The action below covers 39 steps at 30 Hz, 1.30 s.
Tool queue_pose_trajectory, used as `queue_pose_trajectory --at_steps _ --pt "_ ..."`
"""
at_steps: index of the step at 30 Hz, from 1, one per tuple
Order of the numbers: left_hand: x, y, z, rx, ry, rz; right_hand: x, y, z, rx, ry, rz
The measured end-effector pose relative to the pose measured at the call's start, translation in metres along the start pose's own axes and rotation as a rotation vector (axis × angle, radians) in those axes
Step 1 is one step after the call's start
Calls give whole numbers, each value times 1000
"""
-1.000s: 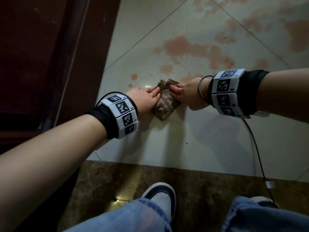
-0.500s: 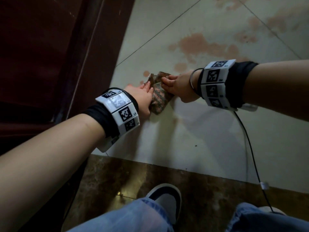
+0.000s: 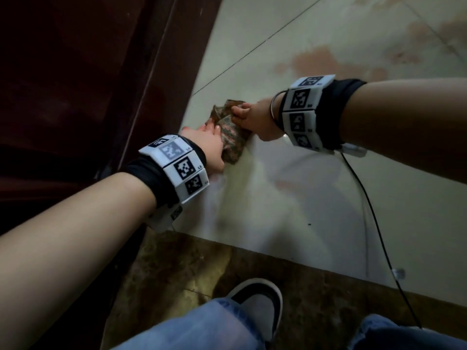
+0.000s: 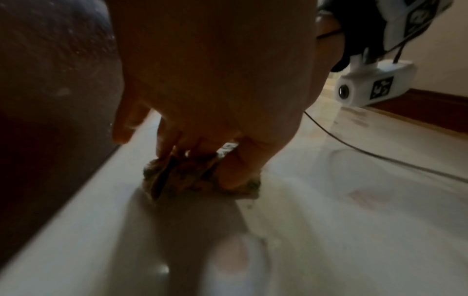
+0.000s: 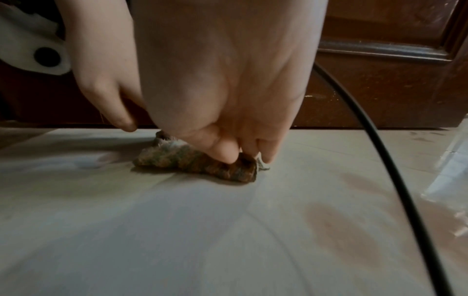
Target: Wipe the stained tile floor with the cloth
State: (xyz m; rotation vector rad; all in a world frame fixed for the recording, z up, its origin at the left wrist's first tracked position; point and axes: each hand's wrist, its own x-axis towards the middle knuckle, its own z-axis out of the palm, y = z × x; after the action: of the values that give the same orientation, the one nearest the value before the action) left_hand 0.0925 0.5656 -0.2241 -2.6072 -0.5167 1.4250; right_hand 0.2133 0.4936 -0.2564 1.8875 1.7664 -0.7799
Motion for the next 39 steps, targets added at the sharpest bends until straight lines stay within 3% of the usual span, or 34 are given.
queue_pose_trajectory --at_steps 5,20,32,35,39 --pt "-3 -6 1 -91 -128 -68 7 -17 -18 -286 -1 -91" --pt "-22 -19 31 -127 -260 -79 17 -58 -23 -542 -94 -157" --pt "-47 13 32 -26 -304 23 -20 -57 0 -353 -221 -245" --pt "-51 18 29 -17 -301 53 -28 -54 9 -447 -210 -236" --pt "-57 29 30 35 -286 67 -44 -53 13 -342 -202 -275"
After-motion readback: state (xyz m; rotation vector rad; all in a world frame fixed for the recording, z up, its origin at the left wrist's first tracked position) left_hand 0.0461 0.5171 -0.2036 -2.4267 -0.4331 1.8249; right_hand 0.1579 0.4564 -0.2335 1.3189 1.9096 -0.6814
